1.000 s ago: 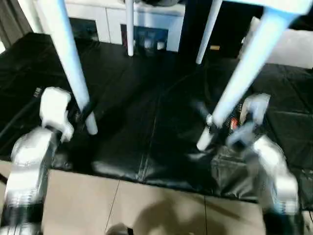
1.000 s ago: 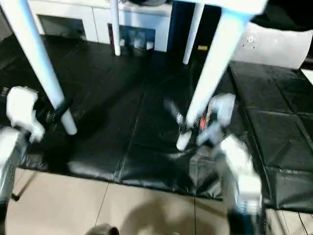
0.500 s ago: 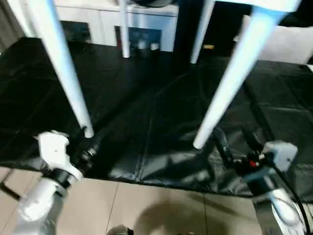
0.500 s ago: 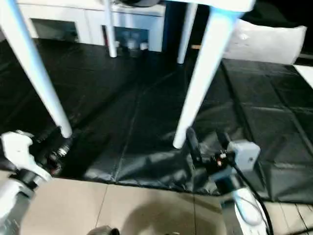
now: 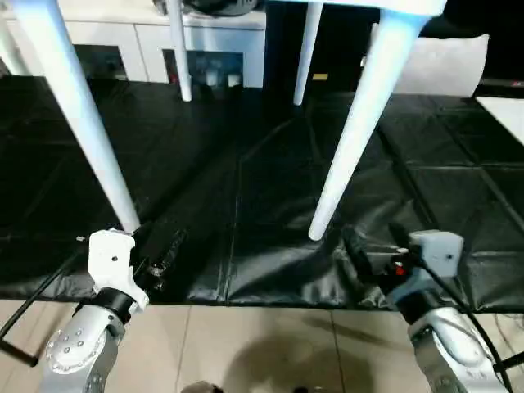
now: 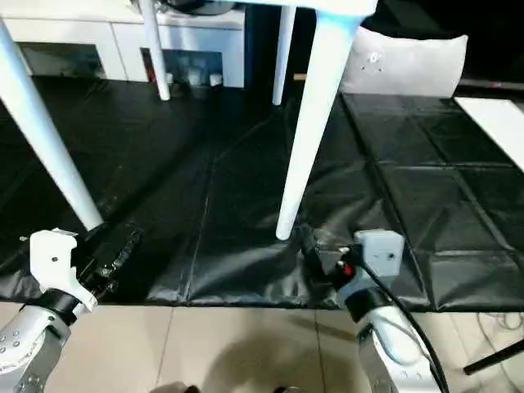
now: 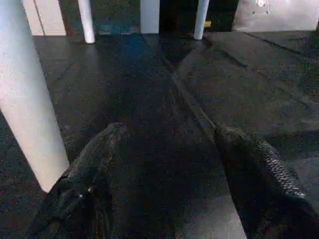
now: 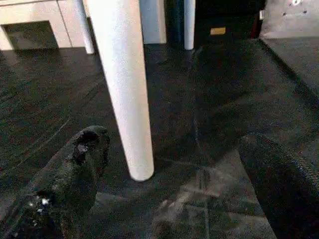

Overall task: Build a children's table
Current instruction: Flip table

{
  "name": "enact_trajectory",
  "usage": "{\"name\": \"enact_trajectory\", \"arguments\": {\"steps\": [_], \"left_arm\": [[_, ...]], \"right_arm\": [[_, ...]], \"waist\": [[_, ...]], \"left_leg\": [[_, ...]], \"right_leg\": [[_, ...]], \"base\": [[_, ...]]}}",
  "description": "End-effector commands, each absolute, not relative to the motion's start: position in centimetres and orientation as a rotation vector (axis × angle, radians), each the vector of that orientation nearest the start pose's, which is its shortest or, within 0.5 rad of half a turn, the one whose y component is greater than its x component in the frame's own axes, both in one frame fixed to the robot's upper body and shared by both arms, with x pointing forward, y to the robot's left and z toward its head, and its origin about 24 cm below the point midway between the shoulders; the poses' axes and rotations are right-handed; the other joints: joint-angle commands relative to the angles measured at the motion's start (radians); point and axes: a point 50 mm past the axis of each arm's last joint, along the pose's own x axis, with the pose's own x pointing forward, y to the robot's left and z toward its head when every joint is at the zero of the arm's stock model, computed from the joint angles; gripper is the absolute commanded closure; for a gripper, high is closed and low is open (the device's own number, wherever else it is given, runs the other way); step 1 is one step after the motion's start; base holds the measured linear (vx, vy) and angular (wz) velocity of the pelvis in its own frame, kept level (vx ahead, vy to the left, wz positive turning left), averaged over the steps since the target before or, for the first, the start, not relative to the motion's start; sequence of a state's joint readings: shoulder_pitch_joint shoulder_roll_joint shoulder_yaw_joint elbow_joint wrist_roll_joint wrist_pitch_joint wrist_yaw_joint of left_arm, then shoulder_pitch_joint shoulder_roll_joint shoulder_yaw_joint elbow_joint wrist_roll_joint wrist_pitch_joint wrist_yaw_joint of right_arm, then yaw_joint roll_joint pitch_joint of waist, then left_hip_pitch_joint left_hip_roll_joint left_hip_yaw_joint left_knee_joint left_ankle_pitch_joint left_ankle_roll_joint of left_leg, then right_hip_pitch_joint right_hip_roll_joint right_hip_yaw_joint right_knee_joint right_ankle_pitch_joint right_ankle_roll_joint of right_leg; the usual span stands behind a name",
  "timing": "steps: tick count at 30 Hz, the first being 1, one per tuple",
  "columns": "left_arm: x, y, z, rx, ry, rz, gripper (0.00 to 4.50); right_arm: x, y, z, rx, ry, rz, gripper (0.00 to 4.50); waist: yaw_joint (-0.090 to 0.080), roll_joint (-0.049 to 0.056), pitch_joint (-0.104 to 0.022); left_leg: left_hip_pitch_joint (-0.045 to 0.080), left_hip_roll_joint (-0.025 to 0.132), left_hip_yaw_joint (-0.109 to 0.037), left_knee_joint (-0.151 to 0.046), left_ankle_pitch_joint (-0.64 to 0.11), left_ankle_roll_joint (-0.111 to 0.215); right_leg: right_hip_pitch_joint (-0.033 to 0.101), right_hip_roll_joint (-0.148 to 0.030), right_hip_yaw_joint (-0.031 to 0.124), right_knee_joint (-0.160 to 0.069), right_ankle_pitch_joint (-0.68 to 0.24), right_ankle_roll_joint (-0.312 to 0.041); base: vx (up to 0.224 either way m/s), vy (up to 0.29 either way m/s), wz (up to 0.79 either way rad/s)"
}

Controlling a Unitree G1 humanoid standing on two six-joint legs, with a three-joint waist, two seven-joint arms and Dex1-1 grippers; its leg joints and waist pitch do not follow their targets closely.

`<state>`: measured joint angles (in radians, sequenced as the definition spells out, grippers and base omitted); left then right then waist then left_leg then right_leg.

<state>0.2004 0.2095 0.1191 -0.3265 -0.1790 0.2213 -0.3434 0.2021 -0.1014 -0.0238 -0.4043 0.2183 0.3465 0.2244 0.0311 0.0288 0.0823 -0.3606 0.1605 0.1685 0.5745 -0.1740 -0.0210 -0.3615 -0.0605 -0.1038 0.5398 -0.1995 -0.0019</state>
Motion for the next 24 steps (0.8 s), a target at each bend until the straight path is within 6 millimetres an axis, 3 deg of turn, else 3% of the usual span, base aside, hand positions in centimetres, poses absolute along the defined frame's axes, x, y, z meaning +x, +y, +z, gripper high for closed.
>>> {"name": "enact_trajectory", "arguments": {"steps": [1,3,4,5,6,7,8,9,10,11,12,13,14,15,16,17,18,19,20,21,22,23,24], "left_arm": [[21.5,19.7,6.1,0.051,0.096,-0.234,1.38],[21.6,19.8,6.1,0.055,0.096,-0.234,1.38],[21.8,19.9,6.1,0.059,0.099,-0.236,1.38],[21.9,19.9,6.0,0.06,0.101,-0.238,1.38],[21.9,19.9,6.0,0.061,0.102,-0.239,1.38],[21.9,19.9,6.0,0.062,0.102,-0.24,1.38],[21.9,19.9,5.9,0.062,0.103,-0.241,1.38],[21.9,20.0,6.0,0.063,0.104,-0.241,1.38],[21.8,20.0,5.9,0.063,0.104,-0.241,1.38],[21.9,20.0,6.0,0.063,0.105,-0.241,1.38],[21.8,20.0,5.9,0.063,0.108,-0.243,1.38],[21.8,20.0,5.9,0.063,0.109,-0.245,1.38],[21.7,19.9,5.9,0.064,0.112,-0.246,1.38],[21.7,19.9,5.9,0.064,0.113,-0.246,1.38],[21.5,19.7,5.8,0.061,0.116,-0.252,1.38],[21.4,19.6,5.7,0.06,0.12,-0.253,1.38],[21.2,19.5,5.5,0.055,0.127,-0.251,1.38],[21.1,19.5,5.5,0.054,0.128,-0.251,1.38],[21.0,19.4,5.3,0.051,0.133,-0.25,1.38],[21.0,19.4,5.3,0.051,0.133,-0.25,1.38],[20.9,19.3,5.2,0.05,0.135,-0.249,1.38],[20.7,19.1,5.0,0.045,0.139,-0.245,1.38],[20.7,19.1,5.0,0.044,0.139,-0.244,1.38]], "right_arm": [[21.3,-16.1,5.9,0.094,0.139,0.218,0.0],[21.3,-15.9,5.7,0.09,0.15,0.23,0.0],[21.3,-15.8,5.4,0.08,0.156,0.229,0.0],[21.4,-15.8,5.3,0.074,0.159,0.225,0.0],[21.4,-15.8,5.2,0.065,0.158,0.222,0.0],[21.4,-15.8,5.2,0.062,0.158,0.222,0.0],[21.4,-15.7,5.1,0.062,0.16,0.226,0.0],[21.4,-15.6,5.1,0.064,0.162,0.23,0.0],[21.4,-15.6,5.1,0.065,0.164,0.232,0.0],[21.4,-15.5,5.1,0.063,0.162,0.235,0.0],[21.4,-15.5,5.2,0.062,0.163,0.238,0.0],[21.5,-15.5,5.2,0.062,0.163,0.24,0.0],[21.4,-15.5,5.2,0.057,0.162,0.245,0.0],[21.4,-15.5,5.3,0.054,0.161,0.247,0.0],[21.3,-15.5,5.3,0.053,0.164,0.249,0.0],[21.4,-15.6,5.3,0.053,0.166,0.249,0.0],[21.3,-15.7,5.1,0.046,0.175,0.249,0.0],[21.3,-15.8,5.1,0.044,0.177,0.248,0.0],[21.3,-15.8,5.0,0.044,0.182,0.249,0.0],[21.3,-15.8,5.0,0.044,0.182,0.249,0.0],[21.3,-15.8,4.9,0.044,0.183,0.25,0.0],[21.3,-15.9,4.7,0.044,0.19,0.251,0.0],[21.3,-15.9,4.7,0.044,0.191,0.251,0.0]], "waist": [[-0.003,0.013,-0.028],[0.0,0.024,-0.024],[0.019,0.038,-0.026],[0.063,0.029,-0.033],[0.051,-0.023,-0.043],[0.056,-0.037,-0.023],[0.039,-0.036,-0.016],[0.052,-0.032,-0.016],[0.059,-0.016,-0.019],[0.058,0.022,-0.041],[0.041,0.03,-0.035],[0.035,0.032,-0.03],[0.027,0.034,-0.025],[0.024,0.034,-0.022],[0.015,0.024,-0.014],[0.0,0.021,0.001],[-0.007,0.026,0.002],[0.018,0.037,-0.021],[0.069,0.033,-0.013],[0.038,-0.014,-0.031],[0.036,-0.053,-0.009],[0.039,-0.042,-0.041],[0.054,-0.03,-0.056]], "left_leg": [[0.043,0.076,-0.059,-0.11,-0.812,-0.094],[0.022,0.083,-0.053,-0.139,-0.855,-0.102],[-0.014,0.097,-0.037,-0.187,-0.896,-0.115],[-0.066,0.11,-0.005,-0.23,-0.908,-0.112],[0.004,0.072,0.027,-0.16,-0.756,-0.092],[0.091,0.026,0.003,0.005,-0.606,-0.085],[0.063,-0.045,-0.058,0.143,-0.141,0.004],[-0.003,-0.025,-0.086,0.101,-0.111,-0.004],[0.014,0.005,-0.097,0.05,-0.178,-0.029],[0.054,0.049,-0.11,-0.023,-0.393,-0.077],[0.045,0.075,-0.117,-0.072,-0.612,-0.071],[0.036,0.074,-0.117,-0.083,-0.674,-0.067],[0.036,0.068,-0.111,-0.092,-0.751,-0.056],[0.038,0.065,-0.109,-0.094,-0.779,-0.058],[0.045,0.057,-0.105,-0.093,-0.809,-0.058],[0.062,0.048,-0.1,-0.09,-0.835,-0.057],[0.013,0.069,-0.089,-0.146,-0.884,-0.039],[-0.053,0.096,-0.104,-0.177,-0.909,-0.037],[-0.056,0.093,-0.05,-0.202,-0.916,-0.008],[-0.004,0.07,-0.054,-0.149,-0.782,0.012],[0.073,-0.015,-0.045,0.08,-0.386,-0.016],[0.004,-0.016,-0.082,0.102,-0.092,0.023],[-0.036,0.014,-0.09,0.029,0.011,0.014]], "right_leg": [[-0.008,-0.079,0.027,-0.094,-0.63,-0.004],[0.01,-0.064,0.02,-0.064,-0.604,-0.008],[0.043,-0.047,0.031,0.024,-0.522,-0.029],[0.079,-0.028,0.059,0.161,-0.383,-0.034],[-0.004,-0.044,0.116,0.083,-0.51,-0.007],[-0.119,-0.118,0.13,-0.098,-0.871,0.019],[-0.112,-0.152,0.181,-0.155,-1.109,0.023],[-0.02,-0.165,0.177,-0.109,-0.981,0.006],[-0.021,-0.145,0.138,-0.08,-0.886,-0.022],[-0.023,-0.071,0.109,-0.033,-0.568,-0.071],[-0.014,-0.044,0.098,-0.001,-0.355,-0.096],[-0.002,-0.05,0.092,0.004,-0.319,-0.101],[0.007,-0.061,0.083,-0.011,-0.372,-0.089],[0.007,-0.065,0.079,-0.021,-0.429,-0.076],[0.002,-0.07,0.068,-0.048,-0.571,-0.035],[-0.01,-0.061,0.032,-0.083,-0.695,0.007],[0.044,-0.026,-0.003,-0.014,-0.591,0.012],[0.123,-0.045,0.035,0.153,-0.366,-0.003],[0.075,-0.025,0.063,0.181,-0.177,-0.015],[0.044,-0.044,0.115,0.137,-0.307,0.008],[-0.091,-0.141,0.144,-0.115,-0.959,0.057],[-0.039,-0.182,0.199,-0.101,-0.976,0.011],[-0.005,-0.136,0.154,-0.041,-0.633,-0.063]], "base": [[0.0,0.0,0.0],[0.0,0.0,0.0],[-0.075,-0.024,0.01],[-0.058,-0.07,0.11],[-0.058,-0.07,0.11],[-0.011,-0.114,0.17],[0.004,-0.064,-0.03],[0.004,-0.064,-0.03],[0.054,0.028,-0.1],[0.0,0.0,0.0],[0.0,0.0,0.0],[-0.068,-0.001,0.03],[-0.053,0.019,-0.04],[-0.053,0.019,-0.04],[0.0,0.0,0.0],[-0.055,-0.003,0.01],[-0.055,-0.003,0.01],[-0.087,-0.029,0.12],[-0.019,-0.102,0.1],[-0.019,-0.102,0.1],[0.042,-0.132,0.01],[0.087,-0.066,-0.1],[0.087,-0.066,-0.1]]}}
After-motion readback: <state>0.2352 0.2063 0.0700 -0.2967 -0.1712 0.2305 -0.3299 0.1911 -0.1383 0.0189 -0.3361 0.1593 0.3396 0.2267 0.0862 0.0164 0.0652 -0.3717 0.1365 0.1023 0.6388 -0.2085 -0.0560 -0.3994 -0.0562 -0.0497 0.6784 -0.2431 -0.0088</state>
